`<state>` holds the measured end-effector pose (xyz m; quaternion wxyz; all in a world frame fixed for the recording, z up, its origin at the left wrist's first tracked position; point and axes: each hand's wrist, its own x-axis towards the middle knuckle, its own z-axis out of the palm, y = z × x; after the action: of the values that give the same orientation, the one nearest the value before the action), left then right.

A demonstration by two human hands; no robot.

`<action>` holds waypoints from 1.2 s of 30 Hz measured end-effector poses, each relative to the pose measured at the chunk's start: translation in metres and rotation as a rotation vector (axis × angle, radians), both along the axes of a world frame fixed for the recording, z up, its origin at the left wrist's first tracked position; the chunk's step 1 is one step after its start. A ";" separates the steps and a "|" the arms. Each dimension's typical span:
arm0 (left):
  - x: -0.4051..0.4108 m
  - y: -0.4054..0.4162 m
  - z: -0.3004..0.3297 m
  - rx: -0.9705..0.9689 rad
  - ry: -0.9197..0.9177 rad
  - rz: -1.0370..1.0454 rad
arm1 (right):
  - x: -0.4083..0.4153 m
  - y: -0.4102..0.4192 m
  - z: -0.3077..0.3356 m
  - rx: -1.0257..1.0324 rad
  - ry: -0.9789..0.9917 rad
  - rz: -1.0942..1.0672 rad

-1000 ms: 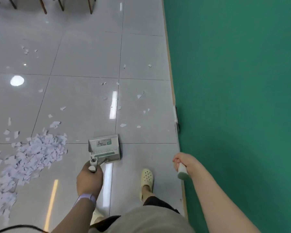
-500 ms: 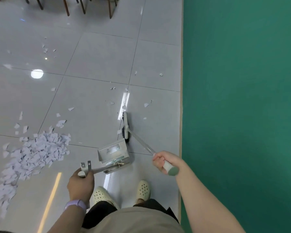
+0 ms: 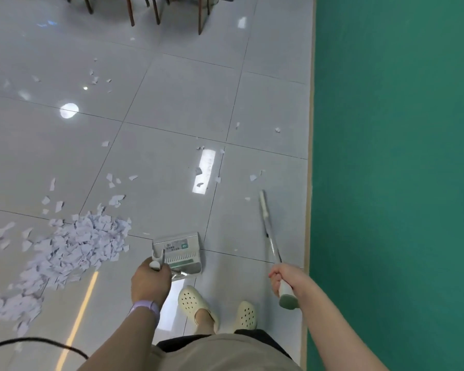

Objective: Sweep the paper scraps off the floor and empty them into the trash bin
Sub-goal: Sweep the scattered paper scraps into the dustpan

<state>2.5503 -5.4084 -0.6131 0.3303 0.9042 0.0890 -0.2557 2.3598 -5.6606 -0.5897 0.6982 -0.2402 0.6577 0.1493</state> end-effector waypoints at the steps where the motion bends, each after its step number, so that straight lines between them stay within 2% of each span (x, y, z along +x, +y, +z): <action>1: 0.008 0.007 -0.001 0.005 0.002 0.004 | 0.009 0.010 -0.004 -0.017 0.018 0.001; 7: 0.051 0.065 -0.007 0.039 0.011 0.090 | 0.067 0.083 -0.040 0.013 0.070 0.111; 10: 0.061 0.092 -0.005 0.042 0.010 0.162 | 0.101 0.122 -0.039 0.121 0.015 0.202; 13: 0.069 0.112 -0.002 0.065 0.025 0.212 | 0.134 0.123 -0.024 0.191 -0.047 0.342; 15: 0.075 0.115 0.000 0.071 0.019 0.230 | 0.149 0.097 -0.026 0.270 -0.108 0.270; 18: 0.086 0.104 0.006 0.063 0.012 0.211 | 0.164 0.046 -0.028 0.393 -0.243 0.004; 20: 0.093 0.092 0.008 0.065 0.012 0.166 | 0.168 0.019 -0.024 0.425 -0.338 -0.027; 24: 0.107 0.059 0.010 0.073 -0.014 0.095 | 0.180 -0.014 -0.010 0.246 -0.294 0.216; 28: 0.109 0.003 0.013 0.063 -0.033 0.127 | 0.176 -0.073 0.003 0.076 -0.184 0.284; 31: 0.109 -0.043 0.014 0.063 -0.037 0.144 | 0.170 -0.124 0.007 -0.022 -0.115 0.238; 36: 0.101 -0.110 0.014 0.068 -0.050 0.155 | 0.166 -0.203 0.002 -0.076 -0.058 0.030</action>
<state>2.6511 -5.5182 -0.5989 0.3203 0.9114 0.1591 -0.2036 2.5256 -5.8632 -0.5876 0.7048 -0.2808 0.6388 0.1277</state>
